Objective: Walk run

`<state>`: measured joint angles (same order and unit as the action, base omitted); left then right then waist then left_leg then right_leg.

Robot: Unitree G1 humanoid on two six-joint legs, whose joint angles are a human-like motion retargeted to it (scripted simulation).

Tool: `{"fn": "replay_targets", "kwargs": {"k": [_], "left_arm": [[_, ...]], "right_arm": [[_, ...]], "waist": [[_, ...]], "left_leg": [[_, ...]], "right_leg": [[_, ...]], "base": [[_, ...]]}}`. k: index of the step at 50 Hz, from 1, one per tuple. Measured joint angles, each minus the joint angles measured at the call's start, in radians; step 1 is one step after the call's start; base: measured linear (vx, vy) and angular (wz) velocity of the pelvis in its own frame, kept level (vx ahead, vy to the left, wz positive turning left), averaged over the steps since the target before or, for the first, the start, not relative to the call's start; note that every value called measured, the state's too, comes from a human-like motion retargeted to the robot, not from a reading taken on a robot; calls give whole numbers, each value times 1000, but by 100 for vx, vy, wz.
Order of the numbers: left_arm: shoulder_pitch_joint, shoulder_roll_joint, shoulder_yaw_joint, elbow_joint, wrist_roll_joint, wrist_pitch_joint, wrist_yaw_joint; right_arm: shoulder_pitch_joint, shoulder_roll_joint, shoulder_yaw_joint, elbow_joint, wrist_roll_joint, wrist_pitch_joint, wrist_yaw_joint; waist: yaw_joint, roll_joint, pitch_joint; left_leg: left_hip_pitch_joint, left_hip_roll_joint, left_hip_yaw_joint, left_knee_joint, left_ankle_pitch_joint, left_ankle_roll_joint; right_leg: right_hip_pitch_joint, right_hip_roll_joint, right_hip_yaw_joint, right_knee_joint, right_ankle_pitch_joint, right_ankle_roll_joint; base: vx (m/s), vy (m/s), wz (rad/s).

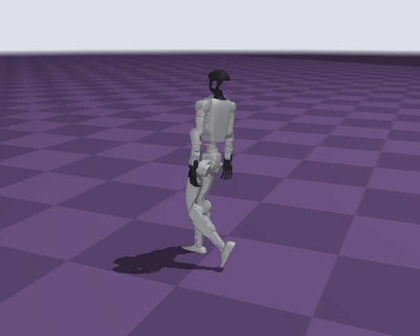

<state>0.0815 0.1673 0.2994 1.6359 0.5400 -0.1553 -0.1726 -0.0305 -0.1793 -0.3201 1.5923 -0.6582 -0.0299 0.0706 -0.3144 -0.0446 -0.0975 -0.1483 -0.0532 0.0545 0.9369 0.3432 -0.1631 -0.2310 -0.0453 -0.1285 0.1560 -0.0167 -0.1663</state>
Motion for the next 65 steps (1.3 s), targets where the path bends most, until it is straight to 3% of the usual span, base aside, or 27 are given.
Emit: {"fn": "replay_targets", "kwargs": {"k": [5, 10, 15, 17, 19, 20, 23, 25, 26, 28, 32, 35, 40, 42, 45, 48, 50, 53, 55, 58, 60, 63, 65], "left_arm": [[195, -95, 41, 37, 116, 13, 16], [310, -142, 55, 61, 182, 47, -41], [344, -142, 77, 64, 236, 103, -81], [332, -126, 92, 64, 236, 125, -89], [306, -105, 119, 64, 213, 132, -78], [292, -95, 133, 64, 189, 128, -68], [240, -65, 146, 62, 41, 89, -50], [171, -42, 135, 49, -79, 76, -54], [128, -35, 129, 30, -123, 78, -51], [34, -23, 121, -18, -191, 79, -40], [-148, -19, 96, -157, -264, 14, -35], [-246, -6, 19, -278, -332, -53, -70], [-363, 54, -62, -429, -355, -123, -114], [-387, 76, -70, -454, -328, -134, -104], [-390, 86, -82, -454, -285, -142, -68], [-347, 73, -71, -414, -250, -135, -45], [-296, 59, -64, -365, -227, -130, -50], [-209, 28, -51, -230, -161, -93, -59], [-164, 15, -21, -130, -117, -20, -49], [-81, 8, 25, -13, -71, 63, -59], [-4, -9, 43, 28, -47, 84, -75], [112, -33, 62, 51, 2, 96, -78], [172, -36, 75, 60, 43, 108, -69]], "right_arm": [[-153, -31, 86, -216, 24, -63, -59], [-266, -75, 100, -350, 83, -106, -84], [-286, -92, 88, -370, 134, -125, -86], [-256, -86, 74, -348, 138, -121, -77], [-210, -69, 50, -308, 125, -115, -60], [-183, -57, 36, -279, 113, -113, -50], [-95, -18, 24, -157, 83, -87, -46], [-47, -4, 21, -44, 83, -60, -57], [-23, -2, 15, 6, 81, -51, -49], [27, 4, 0, 91, 68, -36, -15], [180, 47, -23, 108, -9, -10, 55], [287, 75, -20, 108, -64, -14, 54], [392, 95, -20, 108, -117, 31, 80], [404, 95, -23, 108, -123, 41, 106], [410, 91, -30, 108, -114, 46, 130], [380, 79, -35, 108, -93, 56, 107], [351, 73, -44, 108, -73, 60, 75], [279, 54, -51, 108, -18, 49, 60], [189, 26, -37, 108, 18, 47, 75], [33, -29, -34, 96, 34, 50, 62], [-40, -56, -33, 32, 39, 47, 37], [-104, -88, -23, -116, 71, 9, 9], [-141, -119, -10, -204, 117, -26, -2]], "waist": [[111, -31, 28], [206, 5, 75], [194, -8, 84], [233, -18, 66], [286, -24, 41], [317, -27, 28], [311, -24, -5], [271, -55, 8], [290, -34, 12], [297, 35, 5], [240, 71, 19], [145, 95, 20], [45, 59, 40], [33, 47, 56], [29, 56, 59], [14, 45, 23], [-23, 39, 0], [10, 36, -16], [13, 25, -4], [21, 1, -2], [55, -5, 5], [157, -34, 23], [196, -30, 41]], "left_leg": [[-228, -36, 52, -144, -212, 100], [-296, -33, 83, -650, -278, 225], [-274, -137, 105, -957, -441, 253], [-270, -120, 133, -891, -416, 295], [-261, -76, 211, -828, -370, 312], [-260, -72, 179, -821, -314, 315], [-245, -97, -31, -739, -370, 326], [-190, -150, -48, -693, -436, 335], [-150, -100, 31, -706, -446, 339], [-85, -20, 46, -738, -469, 330], [6, -25, -45, -770, -496, 308], [71, -35, -118, -798, -513, 304], [205, -93, -186, -813, -571, 285], [272, -95, -198, -815, -594, 269], [347, -61, -201, -803, -600, 229], [365, -57, -216, -741, -516, 170], [359, -38, -228, -656, -372, 123], [266, -15, -162, -388, -89, 68], [162, 56, -40, -157, 12, 74], [55, 115, 119, -3, -115, 131], [-22, 59, 131, 29, -203, 114], [-159, -106, 68, -9, -357, 31], [-225, -117, 82, -112, -416, 57]], "right_leg": [[112, 72, 139, -60, -23, -33], [233, 189, 203, -74, -87, -62], [356, 196, 126, -63, -106, -47], [379, 189, 115, -30, -40, -17], [390, 175, 86, 18, 102, 13], [393, 167, 65, 50, 201, 24], [333, 153, 20, 269, 491, 89], [213, 90, -16, 615, 540, 128], [181, 67, -49, 681, 540, 122], [110, 105, -97, 707, 484, 113], [-66, 145, -41, 684, 295, 173], [-179, 82, -28, 554, 156, 219], [-233, -103, -18, 119, 128, 258], [-250, -96, 106, -14, 69, 255], [-251, -80, 252, -134, 19, 324], [-242, -94, 181, -31, 45, 350], [-220, -128, 75, 4, 153, 347], [-154, -84, 151, 60, 70, 271], [-100, -87, 131, 53, 48, 248], [-37, -96, 87, 23, 30, 216], [6, -89, 94, -9, 29, 208], [61, -93, 81, -52, 30, 198], [100, -67, 56, -70, 13, 185]], "base": [[96, -25, -143], [82, -11, -84], [100, -9, 20], [132, -8, -47], [113, -9, -94], [121, -4, -94], [143, 0, -18], [114, -1, 47], [102, 1, -5], [101, -1, 6], [83, -7, 130], [91, -13, 186], [89, -24, 103], [99, -41, 45], [103, -45, 37], [100, -50, 60], [110, -62, 100], [94, -51, 40], [86, -42, 40], [76, -26, 24], [69, -11, -44], [66, -8, -84], [65, -10, 9]]}}
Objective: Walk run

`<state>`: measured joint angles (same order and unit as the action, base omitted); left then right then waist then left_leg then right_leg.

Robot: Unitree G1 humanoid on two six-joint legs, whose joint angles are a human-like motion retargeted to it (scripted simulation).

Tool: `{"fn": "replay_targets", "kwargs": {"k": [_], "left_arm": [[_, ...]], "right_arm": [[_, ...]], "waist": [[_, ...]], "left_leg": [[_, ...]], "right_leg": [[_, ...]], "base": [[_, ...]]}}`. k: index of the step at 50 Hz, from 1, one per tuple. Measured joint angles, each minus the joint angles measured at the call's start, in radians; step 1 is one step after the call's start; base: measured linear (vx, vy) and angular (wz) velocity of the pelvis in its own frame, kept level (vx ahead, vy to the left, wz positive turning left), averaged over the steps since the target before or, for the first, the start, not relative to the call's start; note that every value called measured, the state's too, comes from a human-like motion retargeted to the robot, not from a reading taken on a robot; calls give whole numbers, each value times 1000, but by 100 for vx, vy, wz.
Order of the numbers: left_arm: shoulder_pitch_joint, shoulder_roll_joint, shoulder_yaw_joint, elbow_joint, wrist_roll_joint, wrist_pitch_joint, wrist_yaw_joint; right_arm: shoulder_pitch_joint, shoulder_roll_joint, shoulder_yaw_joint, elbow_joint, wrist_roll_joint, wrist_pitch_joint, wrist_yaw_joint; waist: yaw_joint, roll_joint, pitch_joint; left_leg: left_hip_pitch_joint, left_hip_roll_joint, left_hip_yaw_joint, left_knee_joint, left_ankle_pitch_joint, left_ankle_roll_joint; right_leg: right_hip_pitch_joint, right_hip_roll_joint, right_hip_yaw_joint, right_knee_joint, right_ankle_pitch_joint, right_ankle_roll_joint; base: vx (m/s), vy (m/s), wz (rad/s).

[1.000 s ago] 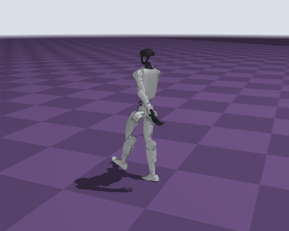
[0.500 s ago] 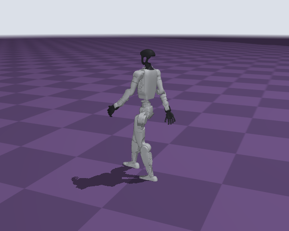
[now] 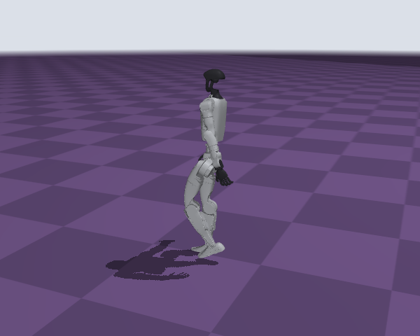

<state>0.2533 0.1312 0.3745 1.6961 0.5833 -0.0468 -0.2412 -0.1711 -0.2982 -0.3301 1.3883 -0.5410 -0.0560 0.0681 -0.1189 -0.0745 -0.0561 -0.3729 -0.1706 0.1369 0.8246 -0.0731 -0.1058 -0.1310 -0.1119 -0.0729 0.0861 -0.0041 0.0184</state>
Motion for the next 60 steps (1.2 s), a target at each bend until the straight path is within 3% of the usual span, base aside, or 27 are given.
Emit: {"fn": "replay_targets", "kwargs": {"k": [4, 7, 10, 12, 14, 17, 20, 22, 24, 28, 30, 32, 36, 38, 40, 42, 43, 45, 48, 50, 52, 54, 58, 60], "left_arm": [[83, 6, 15, 4, 62, 38, 25], [126, 13, 33, 4, 58, 70, 29], [148, 14, 62, 4, 18, 98, 10], [145, 8, 89, 4, -22, 104, -7], [131, 3, 125, 4, -69, 91, -17], [67, -9, 169, 4, -157, 73, -13], [-77, -35, 196, 4, -237, 50, 70], [-160, -69, 122, -73, -312, 12, 78], [-208, -98, 5, -206, -354, -33, 41], [-292, -104, -168, -455, -282, -176, -24], [-349, -74, -242, -541, -255, -223, -43], [-402, -43, -300, -598, -238, -253, -57], [-466, -5, -352, -656, -215, -265, -48], [-468, -1, -351, -655, -208, -252, -16], [-451, 4, -327, -626, -208, -239, 21], [-423, -7, -278, -566, -218, -224, 54], [-404, -13, -247, -526, -225, -213, 66], [-358, -29, -189, -427, -240, -190, 83], [-307, -39, -145, -220, -270, -133, 109], [-294, -22, -156, -102, -335, -68, 132], [-249, -2, -122, -59, -312, -43, 131], [-162, 7, -93, -75, -247, -51, 106], [-46, 25, -48, -124, -109, -61, 89], [-13, 44, -33, -129, -69, -62, 107]], "right_arm": [[-53, -82, -33, -99, 67, -40, -44], [-60, -129, -60, -119, 59, -44, -113], [-40, -154, -53, -101, 8, -40, -180], [-17, -150, -40, -73, -43, -28, -208], [11, -124, -26, -36, -97, -24, -215], [74, -68, -28, 17, -211, -50, -187], [174, -17, -40, 33, -320, -101, -163], [242, 18, -53, 63, -353, -111, -183], [305, 55, -56, 109, -355, -113, -199], [410, 114, -69, 218, -347, -138, -151], [439, 130, -70, 281, -340, -151, -104], [471, 145, -65, 312, -331, -146, -51], [506, 158, -65, 312, -333, -76, 42], [503, 145, -74, 312, -338, -42, 54], [490, 121, -70, 312, -327, -22, 38], [464, 81, -65, 312, -295, -7, -13], [446, 60, -63, 311, -274, 4, -42], [421, 22, -72, 299, -237, 17, -82], [386, -23, -98, 301, -170, -2, -55], [332, -59, -67, 312, -108, -6, -5], [261, -69, -27, 312, -85, 20, 32], [196, -71, 0, 312, -121, 34, 36], [93, -85, 55, 217, -201, 23, 27], [59, -95, 79, 144, -200, 18, 13]], "waist": [[50, 45, 33], [44, 72, 40], [16, 77, 25], [24, 64, 6], [66, 40, -13], [101, 66, -43], [96, 153, -41], [72, 203, -35], [76, 227, -28], [11, 267, -32], [-25, 267, -45], [-52, 248, -53], [-47, 166, -25], [-33, 129, 4], [-30, 119, 50], [-39, 99, 46], [-39, 94, 32], [-85, 106, 8], [-104, 155, -18], [-128, 134, -29], [-126, 101, -38], [-87, 84, -39], [-11, 66, -20], [40, 58, -8]], "left_leg": [[-46, 57, 122, -327, -21, 140], [-33, 17, 173, -571, -78, 193], [21, 1, 344, -711, -113, 230], [53, -4, 370, -716, -58, 332], [69, 14, 351, -683, -71, 368], [34, 47, 166, -604, -128, 368], [62, 95, 131, -541, -160, 368], [114, 89, 40, -560, -152, 368], [158, 71, -42, -584, -128, 368], [233, 32, -236, -613, -87, 368], [256, 6, -330, -623, -70, 368], [283, -25, -406, -625, -59, 368], [383, -116, -510, -618, -50, 368], [445, -151, -531, -605, -43, 368], [526, -137, -562, -564, -57, 352], [549, -174, -574, -565, 13, 343], [547, -185, -572, -554, 52, 326], [539, -197, -608, -466, 154, 257], [427, -150, -508, -237, 384, -32], [344, -85, -228, -134, 466, -156], [249, -24, -71, -27, 454, -156], [172, 19, -50, 50, 341, -139], [-5, 87, 31, 54, 172, -8], [-84, 58, 0, -40, 114, 50]], "right_leg": [[91, 84, -87, -26, -60, -22], [166, 138, -181, -38, -104, -21], [219, 176, -243, -21, -119, 1], [239, 167, -286, 18, -76, 36], [254, 153, -293, 85, 46, 81], [185, 158, -284, 291, 345, 160], [19, 276, -91, 606, 516, 178], [-48, 304, -61, 711, 402, 145], [-100, 273, -45, 762, 296, 94], [-207, 147, -56, 706, 110, -85], [-236, 84, -81, 571, 93, -104], [-250, 84, -10, 398, 106, -43], [-258, 96, 284, 112, 69, 63], [-247, 89, 378, 3, 43, 167], [-214, 105, 292, -56, 37, 243], [-210, 70, 274, -53, 109, 234], [-200, 99, 389, -28, 151, 208], [-204, 81, 277, 35, 110, 178], [-169, 104, 260, 93, 19, 111], [-148, 5, 202, 136, -42, 121], [-125, -31, 136, 119, -44, 94], [-68, -5, 86, 74, -36, 51], [19, 7, -22, 20, -34, 34], [60, 16, -65, 2, -40, 39]], "base": [[66, -6, 83], [77, -4, 137], [71, -9, 141], [107, -9, 63], [104, -36, -28], [87, 11, 44], [59, 32, 199], [68, 29, 282], [54, 23, 260], [52, 18, 335], [53, -2, 326], [53, -7, 310], [57, -7, 213], [75, -15, 128], [73, -24, 106], [82, -6, 85], [74, -4, 102], [67, -8, 164], [71, -4, 207], [66, 26, 238], [59, -14, 178], [54, -41, 90], [61, -8, 109], [47, -3, 112]]}}
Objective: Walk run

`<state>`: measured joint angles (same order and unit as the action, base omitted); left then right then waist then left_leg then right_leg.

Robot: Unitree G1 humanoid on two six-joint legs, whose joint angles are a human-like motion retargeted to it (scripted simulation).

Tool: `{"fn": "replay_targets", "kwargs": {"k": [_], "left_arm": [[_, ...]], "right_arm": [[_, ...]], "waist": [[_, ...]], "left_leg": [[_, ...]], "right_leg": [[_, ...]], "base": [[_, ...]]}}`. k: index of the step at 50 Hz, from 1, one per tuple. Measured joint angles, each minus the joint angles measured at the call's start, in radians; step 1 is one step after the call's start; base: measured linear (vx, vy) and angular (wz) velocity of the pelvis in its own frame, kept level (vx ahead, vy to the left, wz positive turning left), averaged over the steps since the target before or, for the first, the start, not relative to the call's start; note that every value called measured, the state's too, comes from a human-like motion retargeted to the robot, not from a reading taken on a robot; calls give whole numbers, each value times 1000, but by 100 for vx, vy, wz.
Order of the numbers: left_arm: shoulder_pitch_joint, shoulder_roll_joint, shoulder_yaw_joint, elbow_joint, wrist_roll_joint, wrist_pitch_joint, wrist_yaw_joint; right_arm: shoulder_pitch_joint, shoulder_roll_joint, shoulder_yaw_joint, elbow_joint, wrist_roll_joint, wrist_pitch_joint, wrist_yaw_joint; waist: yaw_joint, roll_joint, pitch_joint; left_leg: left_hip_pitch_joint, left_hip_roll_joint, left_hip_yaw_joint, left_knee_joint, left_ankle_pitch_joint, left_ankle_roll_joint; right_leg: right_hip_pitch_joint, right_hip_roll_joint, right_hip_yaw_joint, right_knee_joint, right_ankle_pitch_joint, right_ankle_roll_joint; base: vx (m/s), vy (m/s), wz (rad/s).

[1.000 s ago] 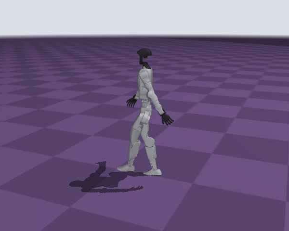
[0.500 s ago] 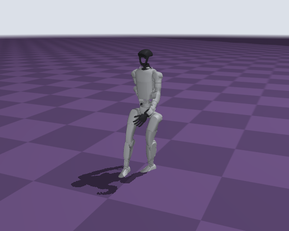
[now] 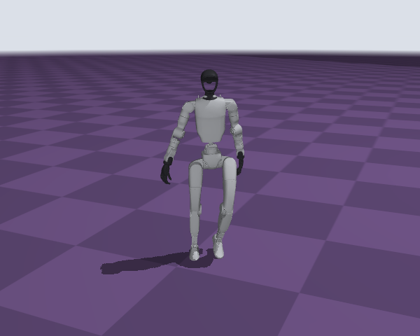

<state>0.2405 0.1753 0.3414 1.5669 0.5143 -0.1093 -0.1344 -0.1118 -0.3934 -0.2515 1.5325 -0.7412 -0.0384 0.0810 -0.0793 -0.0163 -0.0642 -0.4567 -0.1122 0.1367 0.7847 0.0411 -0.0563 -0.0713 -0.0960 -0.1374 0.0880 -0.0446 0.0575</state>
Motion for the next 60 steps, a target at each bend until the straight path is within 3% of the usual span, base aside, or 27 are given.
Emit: {"fn": "replay_targets", "kwargs": {"k": [2, 5, 10, 12, 13, 14, 15, 17, 19, 20, 22, 25, 27, 31, 36, 39, 40, 42, 43, 45, 47, 48, 49, 50, 52, 57, 60], "left_arm": [[22, 15, 16, 6, 7, 2, 26], [46, 26, 60, 35, -39, 12, 53], [77, 0, 155, 116, -213, 30, 51], [106, -40, 207, 113, -246, 33, 31], [125, -63, 225, 108, -254, 29, 20], [139, -80, 232, 108, -263, 26, 8], [151, -94, 235, 110, -272, 22, -4], [138, -109, 210, 125, -290, 24, -6], [98, -118, 164, 120, -294, 26, 14], [71, -121, 135, 108, -295, 25, 25], [12, -125, 76, 50, -292, 11, 29], [-92, -124, -8, -68, -260, -19, 7], [-155, -121, -55, -163, -231, -55, -12], [-286, -90, -135, -322, -216, -128, -47], [-403, -41, -179, -427, -241, -178, -70], [-415, -29, -169, -434, -247, -184, -70], [-409, -28, -161, -425, -245, -184, -68], [-383, -32, -134, -380, -231, -170, -67], [-367, -33, -117, -349, -220, -157, -68], [-317, -39, -92, -276, -191, -125, -70], [-255, -47, -72, -193, -150, -80, -60], [-219, -52, -64, -156, -128, -55, -49], [-191, -56, -59, -123, -110, -30, -44], [-166, -59, -56, -93, -93, -6, -41], [-105, -60, -36, -63, -34, 27, -75], [59, -81, -11, -47, 101, 35, -121], [133, -86, -10, -14, 123, 17, -86]], "right_arm": [[-28, -12, -4, -65, 16, -6, -27], [-63, -14, -43, -151, 39, -25, -66], [-103, 20, -39, -240, 154, -57, -77], [-102, 51, -44, -246, 166, -71, -78], [-94, 66, -46, -244, 159, -75, -76], [-79, 82, -46, -238, 142, -77, -76], [-62, 99, -44, -229, 121, -77, -76], [-20, 118, -20, -190, 93, -67, -96], [15, 124, -3, -127, 80, -55, -118], [32, 127, -1, -88, 70, -48, -124], [77, 142, -2, -34, 29, -33, -102], [158, 171, -17, 30, -33, -16, -75], [214, 196, -26, 70, -53, -15, -86], [295, 244, -41, 150, -92, -4, -65], [369, 279, -37, 167, -125, 22, 10], [380, 271, -31, 167, -128, 48, 29], [380, 266, -26, 167, -123, 59, 27], [365, 248, -28, 167, -101, 94, 21], [350, 237, -35, 167, -91, 109, 18], [329, 226, -62, 167, -68, 123, 5], [297, 214, -80, 167, -20, 111, 1], [278, 209, -82, 167, 12, 100, 4], [245, 202, -80, 167, 43, 95, 7], [204, 193, -78, 167, 74, 91, 10], [112, 189, -74, 166, 112, 88, -3], [-61, 186, -18, 40, 157, 20, -55], [-136, 171, 60, -67, 177, -32, -58]], "waist": [[48, -2, 12], [95, 1, 27], [69, -20, 33], [106, -45, 26], [127, -49, 18], [137, -49, 4], [141, -47, -13], [118, -2, -24], [74, 16, -4], [52, 19, 5], [37, 92, -9], [21, 118, -13], [-22, 125, -12], [-110, 100, -6], [-175, 30, 40], [-176, 18, 59], [-177, 26, 56], [-210, 39, 34], [-220, 38, 16], [-273, 53, -3], [-266, 61, -20], [-258, 54, -24], [-249, 49, -19], [-240, 45, -8], [-228, 2, -9], [-144, -60, 0], [-61, -78, 14]], "left_leg": [[-54, 2, 14, -146, -41, 85], [-76, 74, 219, -400, -72, 180], [-24, -26, 295, -628, -162, 289], [10, -25, 305, -611, -137, 303], [35, -7, 359, -617, -112, 296], [46, -16, 307, -620, -117, 303], [50, -37, 203, -623, -137, 318], [87, -4, 171, -584, -180, 318], [163, -21, 142, -574, -214, 318], [212, -37, 130, -583, -230, 318], [250, 11, 44, -617, -225, 313], [302, 12, -52, -630, -234, 304], [352, -1, -135, -652, -237, 303], [440, -41, -258, -676, -250, 302], [593, -85, -354, -676, -287, 285], [684, -74, -355, -677, -277, 256], [702, -60, -352, -673, -258, 238], [718, -38, -366, -646, -173, 171], [719, -39, -369, -630, -107, 130], [727, -23, -424, -570, 85, 27], [700, -36, -432, -442, 316, -121], [663, -39, -390, -339, 404, -184], [605, -28, -306, -198, 453, -205], [537, -10, -200, -38, 482, -206], [455, -32, -182, 62, 468, -199], [206, 21, 9, 95, 186, -42], [72, -17, 6, -63, 65, 26]], "right_leg": [[40, 13, -53, -13, -12, 6], [105, 49, -133, -34, -29, 6], [216, 78, -274, -49, 13, 15], [242, 57, -256, -14, 100, 29], [252, 52, -241, 13, 168, 31], [255, 48, -238, 46, 259, 16], [255, 45, -242, 81, 360, -8], [216, 28, -272, 259, 521, -100], [122, 16, -242, 535, 568, -175], [72, 32, -206, 656, 568, -182], [-3, 163, -146, 651, 524, -133], [-154, 260, 2, 719, 352, -51], [-233, 242, 17, 678, 249, -53], [-336, 53, -97, 446, 178, -77], [-415, 11, 28, 69, 151, -24], [-437, 13, 66, -89, 129, 69], [-440, 7, 27, -112, 119, 63], [-435, 13, -39, -46, 124, -30], [-441, 14, -47, -4, 108, -41], [-410, 11, -71, 32, 170, -28], [-375, 53, 78, 81, 162, -32], [-352, 66, 95, 95, 137, -58], [-325, 56, 65, 115, 109, -67], [-296, 35, 12, 138, 79, -66], [-221, 19, -19, 94, 70, -78], [-75, 67, 58, 6, 39, -105], [-6, 116, 122, -19, 14, -130]], "base": [[60, 0, 114], [56, -1, 122], [72, 2, 124], [103, 12, -23], [110, 14, -44], [110, 12, -33], [112, 20, 13], [111, 31, 93], [96, 20, 205], [86, 10, 224], [87, 11, 189], [80, -2, 201], [97, -9, 255], [67, -19, 240], [95, -42, 154], [94, -41, 37], [109, -49, 34], [109, -50, 53], [95, -42, 66], [115, -55, 90], [130, -63, 24], [87, -28, -11], [86, -14, -20], [117, -34, -25], [115, -58, -37], [93, -36, -82], [74, -18, -116]]}}
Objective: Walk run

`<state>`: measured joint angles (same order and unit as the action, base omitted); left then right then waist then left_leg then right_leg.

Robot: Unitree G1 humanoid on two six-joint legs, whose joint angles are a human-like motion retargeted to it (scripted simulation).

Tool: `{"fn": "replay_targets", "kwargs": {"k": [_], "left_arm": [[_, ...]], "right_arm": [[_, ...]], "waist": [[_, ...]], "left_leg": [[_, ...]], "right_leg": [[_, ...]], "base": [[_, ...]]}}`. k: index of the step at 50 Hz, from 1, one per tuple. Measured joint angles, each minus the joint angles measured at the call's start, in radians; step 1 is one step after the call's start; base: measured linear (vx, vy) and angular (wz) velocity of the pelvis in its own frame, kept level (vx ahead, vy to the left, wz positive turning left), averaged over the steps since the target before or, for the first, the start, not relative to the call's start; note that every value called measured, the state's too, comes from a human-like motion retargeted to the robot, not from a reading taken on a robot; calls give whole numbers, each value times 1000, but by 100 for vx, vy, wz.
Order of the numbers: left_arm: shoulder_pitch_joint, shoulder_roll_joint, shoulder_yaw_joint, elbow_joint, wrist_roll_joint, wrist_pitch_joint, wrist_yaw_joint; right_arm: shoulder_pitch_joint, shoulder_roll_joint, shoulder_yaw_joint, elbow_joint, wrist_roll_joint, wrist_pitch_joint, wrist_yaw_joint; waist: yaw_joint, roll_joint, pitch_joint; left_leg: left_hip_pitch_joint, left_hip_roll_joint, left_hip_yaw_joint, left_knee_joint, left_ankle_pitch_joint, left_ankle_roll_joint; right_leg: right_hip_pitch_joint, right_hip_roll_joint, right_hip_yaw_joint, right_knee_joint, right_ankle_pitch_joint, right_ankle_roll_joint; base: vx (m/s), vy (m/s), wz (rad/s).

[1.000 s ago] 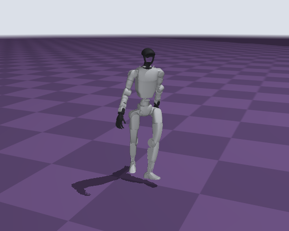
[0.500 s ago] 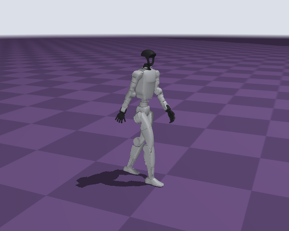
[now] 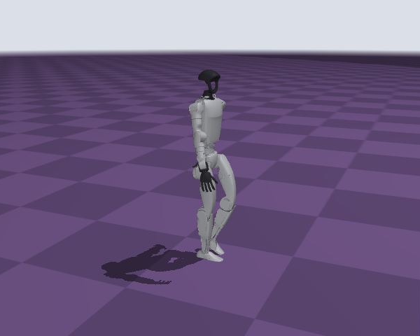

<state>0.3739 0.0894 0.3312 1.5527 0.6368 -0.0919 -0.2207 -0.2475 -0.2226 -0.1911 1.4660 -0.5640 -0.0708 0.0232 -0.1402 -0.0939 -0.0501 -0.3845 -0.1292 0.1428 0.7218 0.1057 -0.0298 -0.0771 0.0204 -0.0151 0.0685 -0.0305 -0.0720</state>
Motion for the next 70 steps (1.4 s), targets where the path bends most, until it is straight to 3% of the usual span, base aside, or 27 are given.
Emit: {"fn": "replay_targets", "kwargs": {"k": [3, 5, 8, 10, 13, 15, 17, 18, 20, 22, 25, 29, 33, 37, 40, 42, 44, 46, 48, 50, 51, 53, 56, 62, 65, 67, 70], "left_arm": [[39, 3, 15, 52, 15, 21, 20], [46, 2, 35, 93, 14, 46, 28], [35, -3, 80, 144, -24, 74, 26], [30, -11, 112, 147, -55, 81, 10], [7, -26, 151, 127, -88, 60, 0], [-3, -28, 162, 109, -111, 29, 1], [-27, -21, 154, 103, -153, 8, -1], [-48, -15, 142, 103, -177, 8, -3], [-141, 13, 101, 103, -225, 29, -5], [-248, 37, 69, 71, -239, 49, 19], [-389, 43, 36, -38, -227, 10, 54], [-514, 60, -50, -223, -295, -96, 32], [-638, 119, -89, -380, -361, -168, -9], [-686, 158, -69, -442, -361, -212, 0], [-663, 156, -53, -419, -363, -220, 29], [-625, 136, -41, -369, -357, -214, 36], [-581, 104, -34, -287, -336, -208, 37], [-536, 78, -25, -189, -294, -187, 38], [-480, 70, -24, -96, -245, -150, 44], [-411, 69, -17, -23, -200, -111, 49], [-361, 66, -13, 0, -174, -97, 57], [-261, 49, -1, 31, -130, -78, 82], [-122, -3, 34, 53, -93, -86, 120], [64, -59, 88, 133, -48, -52, 107], [112, -71, 101, 147, -12, 14, 92], [126, -66, 101, 147, -13, 57, 75], [111, -56, 120, 147, -19, 75, 78]], "right_arm": [[-61, -26, 32, -97, -27, -26, 7], [-89, -42, 36, -151, -59, -35, 3], [-105, -43, 33, -199, -105, -43, -25], [-95, -31, 32, -202, -121, -45, -47], [-42, 0, 24, -156, -121, -39, -65], [12, 26, 12, -79, -127, -44, -64], [69, 47, 7, 41, -141, -45, -68], [92, 50, 11, 111, -139, -25, -67], [130, 46, 8, 223, -130, 53, -32], [222, 60, -36, 234, -165, 111, 29], [364, 76, -81, 234, -218, 90, 112], [518, 93, -70, 234, -259, 80, 142], [611, 104, -77, 234, -318, 126, 138], [631, 102, -94, 234, -322, 165, 199], [614, 92, -105, 234, -285, 178, 224], [583, 86, -134, 234, -262, 173, 197], [545, 77, -159, 234, -226, 146, 160], [474, 63, -165, 234, -177, 122, 145], [378, 59, -171, 234, -142, 120, 138], [283, 60, -164, 201, -124, 123, 122], [251, 71, -147, 160, -114, 115, 107], [188, 80, -96, 67, -91, 86, 76], [101, 63, -2, -95, -83, 28, 43], [-50, -15, 79, -317, -114, -61, -5], [-82, -46, 69, -359, -123, -68, -34], [-74, -42, 56, -348, -111, -59, -59], [-27, -20, 20, -289, -64, -39, -83]], "waist": [[61, 24, 11], [79, 37, 15], [58, 29, 9], [68, 20, 5], [143, 3, -11], [194, 8, -37], [136, 14, -62], [98, -10, -56], [59, -19, -34], [65, 97, -37], [48, 142, -21], [-82, 166, -18], [-209, 121, 7], [-234, 92, 26], [-244, 109, -1], [-265, 125, -24], [-304, 133, -42], [-294, 120, -47], [-286, 103, -34], [-237, 37, -49], [-219, 20, -55], [-185, 18, -50], [-107, -7, -32], [39, 26, -3], [56, 10, 8], [45, 17, 6], [106, 28, -22]], "left_leg": [[-69, 4, -9, -300, -20, 86], [-89, 21, 90, -494, -65, 166], [-88, -69, 50, -722, -177, 191], [-73, -72, 87, -744, -208, 176], [-42, -6, 208, -626, -202, 205], [-27, -12, 94, -610, -117, 222], [5, -36, -38, -550, -135, 231], [35, -97, -108, -528, -166, 234], [104, -102, -23, -496, -215, 241], [183, 38, -8, -555, -220, 219], [275, 42, -99, -593, -244, 198], [366, 28, -180, -624, -272, 200], [492, -35, -266, -633, -328, 198], [621, -30, -242, -633, -356, 140], [657, -8, -227, -596, -262, 48], [662, 2, -271, -539, -76, -66], [645, -11, -304, -431, 176, -192], [560, -30, -176, -227, 355, -232], [451, -22, -128, 46, 413, -232], [378, -122, -156, 112, 363, -232], [333, -84, -134, 135, 296, -232], [220, 15, -86, 195, 168, -194], [62, 34, -29, 115, 32, -64], [-77, 82, 55, -444, -56, 116], [-100, 0, -49, -675, -144, 147], [-75, -11, 10, -711, -171, 159], [-49, 66, 190, -602, -140, 153]], "right_leg": [[70, 67, 18, -11, -40, -19], [120, 100, 25, -14, -70, -30], [191, 98, -47, -14, -89, -27], [231, 101, -50, 10, -52, -16], [271, 67, -72, 76, 155, 25], [277, 49, -95, 154, 395, 53], [207, 59, -68, 376, 554, 76], [142, 19, -90, 589, 554, 76], [49, -64, -152, 863, 554, 65], [-19, 80, -167, 775, 541, 34], [-157, 141, -133, 758, 399, 24], [-314, 54, -182, 581, 215, 46], [-388, -64, -207, 206, 169, 116], [-434, -58, -158, -55, 74, 230], [-430, -33, -238, -47, 84, 124], [-412, -32, -288, 10, 84, 49], [-400, -36, -186, 65, 152, 29], [-395, -44, -12, 165, 96, 24], [-330, -98, -135, 209, 52, 13], [-252, -109, -117, 174, 39, -4], [-206, -73, -96, 139, 35, -26], [-126, -3, -62, 83, 34, -56], [-45, 34, 40, 41, 33, -78], [104, 135, 115, 4, -30, -116], [185, 112, 114, 13, -45, -107], [233, 116, 72, 33, 6, -88], [265, 98, 22, 102, 211, -41]], "base": [[107, -19, -60], [103, -12, -10], [123, -9, 32], [100, -7, -20], [135, -2, -105], [146, 4, -99], [166, 10, 51], [138, 8, 103], [104, 6, 79], [111, 2, 49], [92, -4, 116], [90, -11, 187], [122, -37, 145], [103, -41, 19], [116, -43, -10], [132, -48, 57], [136, -34, 85], [115, -7, 14], [105, -24, -23], [99, -60, -139], [103, -79, -168], [115, -66, -151], [113, -21, -179], [104, -5, -130], [114, 9, -17], [139, 14, 22], [126, 12, -67]]}}
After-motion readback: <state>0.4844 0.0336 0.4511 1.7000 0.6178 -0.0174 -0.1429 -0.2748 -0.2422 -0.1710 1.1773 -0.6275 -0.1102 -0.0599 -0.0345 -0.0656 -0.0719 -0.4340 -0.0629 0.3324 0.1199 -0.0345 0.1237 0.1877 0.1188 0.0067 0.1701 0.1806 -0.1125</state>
